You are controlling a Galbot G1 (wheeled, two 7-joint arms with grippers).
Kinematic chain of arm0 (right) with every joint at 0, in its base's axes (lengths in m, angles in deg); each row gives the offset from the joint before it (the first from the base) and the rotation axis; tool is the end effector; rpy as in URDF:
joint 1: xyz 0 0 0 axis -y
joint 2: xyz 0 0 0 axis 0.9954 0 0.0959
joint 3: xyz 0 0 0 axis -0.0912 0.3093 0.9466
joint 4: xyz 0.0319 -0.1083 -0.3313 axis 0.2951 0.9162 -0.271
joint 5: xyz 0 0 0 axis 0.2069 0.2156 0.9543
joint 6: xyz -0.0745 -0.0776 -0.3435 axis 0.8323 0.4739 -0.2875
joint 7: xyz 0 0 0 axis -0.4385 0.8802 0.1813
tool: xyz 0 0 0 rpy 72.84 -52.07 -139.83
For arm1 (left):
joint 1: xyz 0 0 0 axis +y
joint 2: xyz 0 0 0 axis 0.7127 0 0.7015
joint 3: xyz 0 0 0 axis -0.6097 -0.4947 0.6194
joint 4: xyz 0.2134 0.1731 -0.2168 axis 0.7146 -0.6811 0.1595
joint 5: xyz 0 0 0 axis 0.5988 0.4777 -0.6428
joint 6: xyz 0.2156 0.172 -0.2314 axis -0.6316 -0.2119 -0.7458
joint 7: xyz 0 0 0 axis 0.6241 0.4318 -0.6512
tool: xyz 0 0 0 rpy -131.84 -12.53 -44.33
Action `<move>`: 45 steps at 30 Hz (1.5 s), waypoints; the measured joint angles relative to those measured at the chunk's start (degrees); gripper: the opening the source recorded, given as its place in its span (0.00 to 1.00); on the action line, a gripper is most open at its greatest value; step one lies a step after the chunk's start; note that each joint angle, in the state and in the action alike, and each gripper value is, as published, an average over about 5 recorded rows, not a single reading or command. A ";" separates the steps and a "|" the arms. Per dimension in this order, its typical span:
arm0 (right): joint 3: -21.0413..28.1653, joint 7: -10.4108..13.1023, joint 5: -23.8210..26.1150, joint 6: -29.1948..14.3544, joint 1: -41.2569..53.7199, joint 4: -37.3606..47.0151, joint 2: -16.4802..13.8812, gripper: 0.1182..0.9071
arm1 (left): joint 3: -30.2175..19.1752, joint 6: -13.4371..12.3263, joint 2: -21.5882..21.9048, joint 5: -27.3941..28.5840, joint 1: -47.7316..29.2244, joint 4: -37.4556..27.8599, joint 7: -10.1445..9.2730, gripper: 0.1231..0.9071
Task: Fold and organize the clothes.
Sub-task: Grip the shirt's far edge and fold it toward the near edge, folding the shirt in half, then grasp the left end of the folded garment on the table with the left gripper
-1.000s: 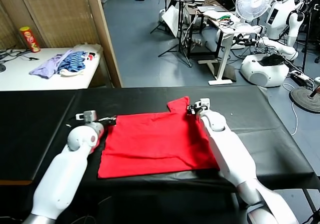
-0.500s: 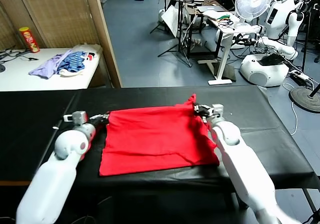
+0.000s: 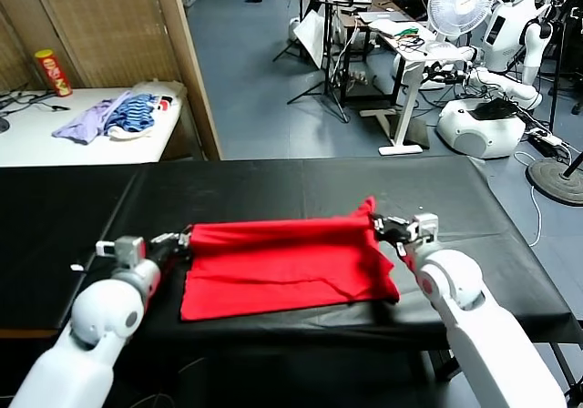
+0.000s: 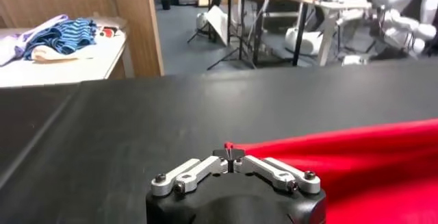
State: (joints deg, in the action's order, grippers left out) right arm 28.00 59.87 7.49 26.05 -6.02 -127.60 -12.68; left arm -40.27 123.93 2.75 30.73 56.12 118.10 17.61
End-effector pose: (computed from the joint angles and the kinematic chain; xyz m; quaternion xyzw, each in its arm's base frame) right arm 0.3289 -0.0541 -0.2374 0.1317 -0.9527 0.0407 0.2707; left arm 0.2825 0.0930 -0.2277 -0.0570 -0.9704 -0.0326 0.2325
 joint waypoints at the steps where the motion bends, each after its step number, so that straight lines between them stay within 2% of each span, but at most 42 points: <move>1: -0.06 -0.08 0.06 0.11 -0.82 -0.47 0.00 0.01 | 0.04 0.14 -0.17 1.26 1.11 0.52 0.15 0.01; 4: -0.62 -0.30 0.01 0.19 -3.13 -1.87 -0.05 0.02 | 0.09 0.68 -0.79 4.35 4.04 1.46 0.39 0.01; 7: -1.91 -0.44 -0.42 0.19 -5.26 -3.49 -0.33 0.12 | 0.26 1.37 -1.46 6.38 6.42 2.20 0.32 0.05; 10: -4.01 -0.45 -1.23 0.03 -6.82 -5.20 -0.77 0.30 | 0.70 1.93 -1.88 7.38 8.43 3.33 0.45 0.21; 14: -7.22 -0.29 -2.01 -0.95 -7.28 -6.35 -0.86 0.60 | 1.67 2.64 -2.00 7.68 10.63 5.39 0.55 0.51; 17: -8.53 0.31 -1.10 -2.93 -6.58 -5.99 -0.25 0.78 | 2.76 2.82 -1.95 7.00 11.42 6.77 0.53 0.71; 20: -8.38 1.07 0.63 -5.69 -4.95 -4.40 0.91 0.85 | 3.52 2.80 -2.13 4.66 10.91 7.21 0.01 0.83; 23: -7.24 1.17 2.33 -7.63 -2.61 -1.37 2.51 0.86 | 3.38 2.24 -2.66 1.41 9.19 6.63 -0.82 0.86; 28: -4.44 -0.21 5.14 -8.10 1.44 5.40 5.61 0.86 | 2.59 1.38 -4.52 -4.80 4.71 2.96 -2.74 0.86; 31: -3.09 -0.97 5.96 -8.25 2.96 8.89 7.08 0.86 | 2.02 1.21 -6.04 -6.84 2.64 -0.11 -2.88 0.86; 35: -1.94 -1.76 6.87 -8.71 3.78 11.97 8.65 0.71 | 1.39 0.82 -7.62 -7.70 1.05 -3.62 -2.34 0.83; 38: -1.54 -1.73 7.75 -9.82 3.88 13.16 9.80 0.51 | 1.25 0.60 -8.36 -8.02 0.34 -5.36 -2.17 0.69; 40: -1.30 -1.16 8.61 -11.13 3.75 13.69 10.55 0.37 | 1.26 0.22 -8.63 -8.05 0.23 -6.03 -2.02 0.54; 43: -0.64 0.62 10.39 -13.81 3.34 14.52 11.62 0.15 | 1.26 -1.41 -9.10 -6.55 0.26 -6.89 -1.91 0.32; 45: -0.06 2.08 11.55 -15.90 3.06 15.11 12.33 0.05 | 1.16 -3.15 -9.59 -4.55 0.21 -7.56 -1.96 0.19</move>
State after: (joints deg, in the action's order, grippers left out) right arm 27.93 61.95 19.04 10.16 -2.96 -112.49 -0.35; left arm -39.11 120.77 -6.84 26.17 56.34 110.54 15.66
